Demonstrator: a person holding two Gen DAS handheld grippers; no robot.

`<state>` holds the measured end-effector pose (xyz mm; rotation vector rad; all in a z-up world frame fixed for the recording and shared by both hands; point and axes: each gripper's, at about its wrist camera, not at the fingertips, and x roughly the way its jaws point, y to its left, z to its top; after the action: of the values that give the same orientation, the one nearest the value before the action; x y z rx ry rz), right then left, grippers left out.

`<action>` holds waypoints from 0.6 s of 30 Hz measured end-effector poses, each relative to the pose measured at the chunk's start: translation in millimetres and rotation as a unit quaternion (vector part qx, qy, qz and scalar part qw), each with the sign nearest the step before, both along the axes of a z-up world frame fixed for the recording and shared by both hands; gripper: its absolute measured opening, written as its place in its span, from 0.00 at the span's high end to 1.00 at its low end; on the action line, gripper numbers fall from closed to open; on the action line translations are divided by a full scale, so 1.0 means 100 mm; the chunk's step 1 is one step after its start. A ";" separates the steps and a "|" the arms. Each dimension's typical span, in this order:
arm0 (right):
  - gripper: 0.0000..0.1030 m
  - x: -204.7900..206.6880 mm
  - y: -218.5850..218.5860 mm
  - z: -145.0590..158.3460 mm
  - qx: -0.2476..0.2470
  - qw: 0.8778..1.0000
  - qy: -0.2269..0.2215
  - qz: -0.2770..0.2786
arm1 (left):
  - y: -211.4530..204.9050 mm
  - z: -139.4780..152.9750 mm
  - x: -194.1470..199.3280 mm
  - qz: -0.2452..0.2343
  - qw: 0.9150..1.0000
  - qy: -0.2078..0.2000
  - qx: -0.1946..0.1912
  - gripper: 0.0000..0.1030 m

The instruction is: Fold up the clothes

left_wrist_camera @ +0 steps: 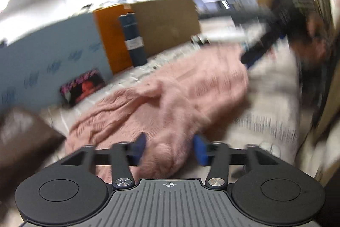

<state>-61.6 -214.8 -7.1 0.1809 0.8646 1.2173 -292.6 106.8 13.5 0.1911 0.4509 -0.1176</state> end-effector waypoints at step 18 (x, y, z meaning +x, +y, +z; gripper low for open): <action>0.29 1.26 -1.07 -0.29 -0.036 0.913 0.008 -0.406 | 0.03 0.20 0.76 0.115 0.973 -0.013 -0.198 0.13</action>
<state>64.0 -321.3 -36.6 0.4412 0.7280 0.4029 -216.1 110.2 33.4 -0.2508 0.4119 0.0247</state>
